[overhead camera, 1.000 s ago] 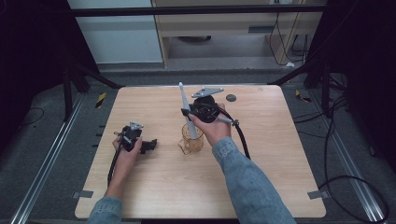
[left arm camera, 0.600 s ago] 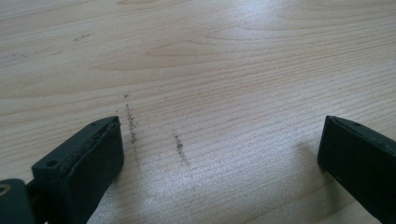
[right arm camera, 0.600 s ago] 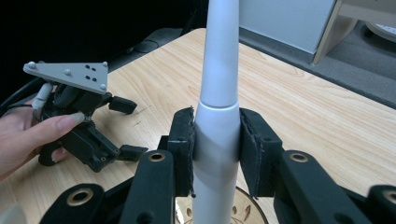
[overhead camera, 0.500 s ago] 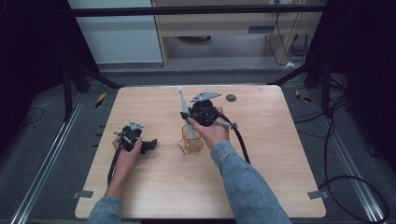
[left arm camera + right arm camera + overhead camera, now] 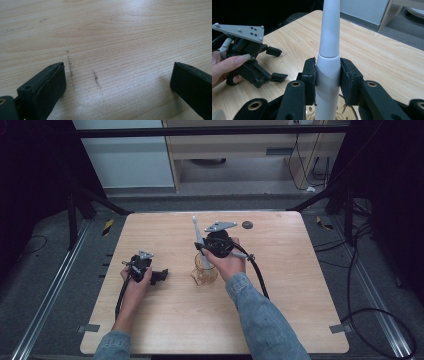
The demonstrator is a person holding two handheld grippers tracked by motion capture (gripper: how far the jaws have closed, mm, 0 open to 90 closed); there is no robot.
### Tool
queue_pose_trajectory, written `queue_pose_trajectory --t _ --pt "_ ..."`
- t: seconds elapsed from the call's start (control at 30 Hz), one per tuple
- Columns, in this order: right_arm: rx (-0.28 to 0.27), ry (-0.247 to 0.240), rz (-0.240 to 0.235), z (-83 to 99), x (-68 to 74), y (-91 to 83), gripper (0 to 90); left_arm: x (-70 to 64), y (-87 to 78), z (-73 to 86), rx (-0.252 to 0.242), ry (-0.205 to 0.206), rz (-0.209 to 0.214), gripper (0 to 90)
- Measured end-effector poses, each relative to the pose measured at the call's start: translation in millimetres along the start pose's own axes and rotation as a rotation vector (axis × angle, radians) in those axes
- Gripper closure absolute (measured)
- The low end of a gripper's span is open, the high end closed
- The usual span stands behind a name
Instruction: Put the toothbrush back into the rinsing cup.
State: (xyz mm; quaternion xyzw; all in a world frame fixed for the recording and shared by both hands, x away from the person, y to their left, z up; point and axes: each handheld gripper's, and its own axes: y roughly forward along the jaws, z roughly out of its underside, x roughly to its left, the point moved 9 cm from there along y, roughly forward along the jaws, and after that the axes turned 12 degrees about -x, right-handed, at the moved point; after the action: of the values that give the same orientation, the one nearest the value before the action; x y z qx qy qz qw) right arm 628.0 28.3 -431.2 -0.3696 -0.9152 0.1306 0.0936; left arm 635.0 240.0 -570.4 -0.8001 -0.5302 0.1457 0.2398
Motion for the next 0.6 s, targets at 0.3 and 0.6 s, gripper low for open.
queue_pose_trajectory --t 0.3,0.6 --pt "0.021 0.0 0.009 12.4 -2.1 3.9 67.6 0.0 0.1 -0.1 -0.001 0.0 0.0 0.0" --pt "0.033 0.005 0.015 20.2 -4.9 5.0 67.6 -0.1 0.1 -0.1 -0.001 -0.001 0.0 0.0"
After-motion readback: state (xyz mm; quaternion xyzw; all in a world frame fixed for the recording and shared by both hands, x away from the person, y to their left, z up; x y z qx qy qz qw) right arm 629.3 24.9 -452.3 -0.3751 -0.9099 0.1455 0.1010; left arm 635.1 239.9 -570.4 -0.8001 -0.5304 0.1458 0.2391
